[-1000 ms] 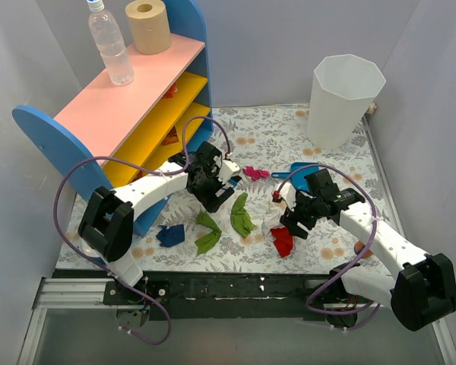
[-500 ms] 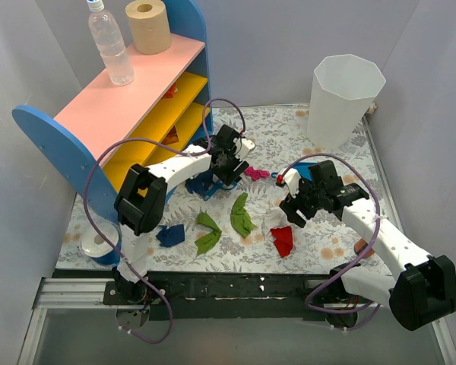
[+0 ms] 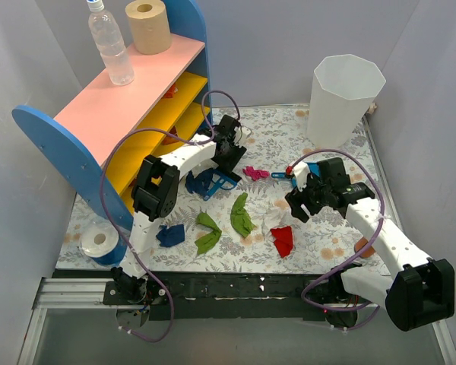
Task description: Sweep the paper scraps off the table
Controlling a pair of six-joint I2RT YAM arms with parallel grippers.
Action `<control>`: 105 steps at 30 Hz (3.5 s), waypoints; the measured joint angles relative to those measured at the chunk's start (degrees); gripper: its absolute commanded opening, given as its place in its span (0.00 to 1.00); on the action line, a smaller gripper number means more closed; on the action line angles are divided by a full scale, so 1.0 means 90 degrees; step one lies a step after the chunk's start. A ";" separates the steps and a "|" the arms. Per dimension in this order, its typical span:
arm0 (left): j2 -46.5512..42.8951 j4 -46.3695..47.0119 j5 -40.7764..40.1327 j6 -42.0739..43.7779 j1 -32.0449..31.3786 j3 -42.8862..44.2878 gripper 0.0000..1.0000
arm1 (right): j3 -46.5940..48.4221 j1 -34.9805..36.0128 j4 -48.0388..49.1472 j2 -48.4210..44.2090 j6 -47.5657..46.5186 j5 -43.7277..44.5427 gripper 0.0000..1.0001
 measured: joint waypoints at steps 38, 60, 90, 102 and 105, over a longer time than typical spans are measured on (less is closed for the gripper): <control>0.0529 -0.0423 0.1035 0.0151 0.0306 0.0697 0.00 | 0.0306 -0.0447 0.0245 0.0253 0.0452 -0.0376 0.80; -0.2421 -0.0204 0.2667 0.0340 0.0160 -0.0267 0.00 | 0.2268 -0.0447 0.1290 0.1953 0.2608 -0.2149 0.91; -0.3300 0.0109 0.2912 0.0712 -0.0019 -0.0821 0.00 | 0.3121 0.0476 0.2888 0.3621 0.5047 -0.4182 0.28; -0.3444 0.0107 0.3031 -0.0100 -0.0027 -0.0588 0.84 | 0.2759 -0.0401 0.2827 0.3106 0.4772 -0.4386 0.01; -0.3701 0.0209 0.3138 -0.0274 -0.0022 -0.0811 0.84 | 0.2650 -0.1020 0.2846 0.2790 0.4787 -0.4954 0.01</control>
